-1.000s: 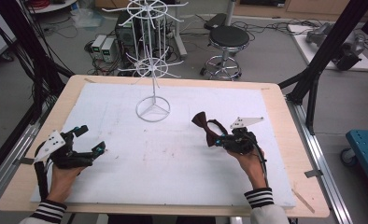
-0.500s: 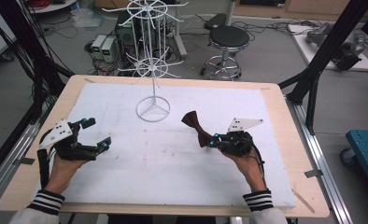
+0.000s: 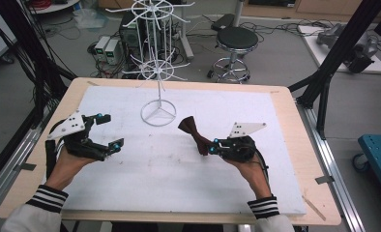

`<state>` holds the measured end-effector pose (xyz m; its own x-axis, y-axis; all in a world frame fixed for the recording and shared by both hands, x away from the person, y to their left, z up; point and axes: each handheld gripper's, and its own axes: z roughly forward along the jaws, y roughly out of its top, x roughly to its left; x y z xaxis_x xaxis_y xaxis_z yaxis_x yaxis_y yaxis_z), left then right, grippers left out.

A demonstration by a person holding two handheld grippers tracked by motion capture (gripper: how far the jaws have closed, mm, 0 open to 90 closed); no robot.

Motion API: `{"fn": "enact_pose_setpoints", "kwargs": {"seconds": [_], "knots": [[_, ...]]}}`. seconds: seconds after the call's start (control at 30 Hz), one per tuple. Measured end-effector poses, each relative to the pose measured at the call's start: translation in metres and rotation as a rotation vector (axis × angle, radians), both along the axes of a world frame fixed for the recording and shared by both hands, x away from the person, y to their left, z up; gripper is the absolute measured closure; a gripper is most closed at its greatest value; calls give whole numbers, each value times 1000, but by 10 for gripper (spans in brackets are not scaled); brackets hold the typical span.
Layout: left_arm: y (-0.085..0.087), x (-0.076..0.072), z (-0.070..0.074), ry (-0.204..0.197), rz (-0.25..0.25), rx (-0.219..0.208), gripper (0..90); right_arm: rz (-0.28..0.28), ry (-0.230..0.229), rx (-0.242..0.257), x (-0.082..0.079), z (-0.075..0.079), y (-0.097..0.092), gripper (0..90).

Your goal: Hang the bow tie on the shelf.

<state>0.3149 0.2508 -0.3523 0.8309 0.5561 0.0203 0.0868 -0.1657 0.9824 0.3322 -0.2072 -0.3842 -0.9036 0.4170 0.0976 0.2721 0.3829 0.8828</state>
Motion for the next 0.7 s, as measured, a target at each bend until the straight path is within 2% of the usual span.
{"fn": "enact_pose_setpoints", "kwargs": {"seconds": [0.1, 0.33, 0.43, 0.7], "knots": [[-6, 2, 4, 2, -18, 6, 26, 30, -23, 26, -1, 2, 4, 841], [-20, 7, 9, 18, -78, 27, 26, 97, -59, 37, -2, 8, 19, 841], [-28, 10, 13, 29, -105, 24, 26, 123, -64, 39, -3, 10, 25, 841], [-48, 19, 19, 49, -173, 54, 26, 167, -83, 55, -3, 12, 36, 841]]}}
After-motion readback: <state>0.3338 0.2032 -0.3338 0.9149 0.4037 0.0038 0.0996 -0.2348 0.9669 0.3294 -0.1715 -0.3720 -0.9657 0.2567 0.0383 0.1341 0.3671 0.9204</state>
